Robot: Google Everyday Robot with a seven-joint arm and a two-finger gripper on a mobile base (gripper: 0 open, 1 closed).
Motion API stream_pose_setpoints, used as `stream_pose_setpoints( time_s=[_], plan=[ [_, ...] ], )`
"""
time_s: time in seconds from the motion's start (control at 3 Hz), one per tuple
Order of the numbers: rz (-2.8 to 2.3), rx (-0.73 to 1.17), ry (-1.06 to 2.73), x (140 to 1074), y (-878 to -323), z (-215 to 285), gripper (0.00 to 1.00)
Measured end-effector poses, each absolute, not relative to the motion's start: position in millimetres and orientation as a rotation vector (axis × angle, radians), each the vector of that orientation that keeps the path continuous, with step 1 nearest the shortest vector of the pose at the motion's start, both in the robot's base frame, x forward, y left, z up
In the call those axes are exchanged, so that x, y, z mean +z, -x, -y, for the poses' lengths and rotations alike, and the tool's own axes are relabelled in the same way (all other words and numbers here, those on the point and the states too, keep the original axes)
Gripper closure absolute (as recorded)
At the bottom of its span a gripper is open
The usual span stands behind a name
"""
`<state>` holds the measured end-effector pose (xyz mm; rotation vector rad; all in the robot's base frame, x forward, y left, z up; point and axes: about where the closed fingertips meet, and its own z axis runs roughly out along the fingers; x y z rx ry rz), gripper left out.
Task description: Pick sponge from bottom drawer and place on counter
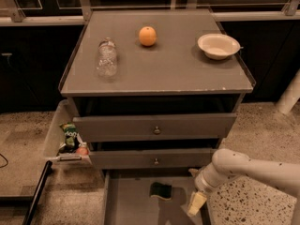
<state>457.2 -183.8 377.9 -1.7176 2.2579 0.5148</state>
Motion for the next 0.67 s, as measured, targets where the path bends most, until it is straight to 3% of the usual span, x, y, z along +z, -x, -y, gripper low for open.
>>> stream_pose_setpoints(
  time_s=[0.67],
  plan=[
    [-2.061, 0.552, 1.681, 292.2, -487.6, 171.7, 0.00]
  ],
)
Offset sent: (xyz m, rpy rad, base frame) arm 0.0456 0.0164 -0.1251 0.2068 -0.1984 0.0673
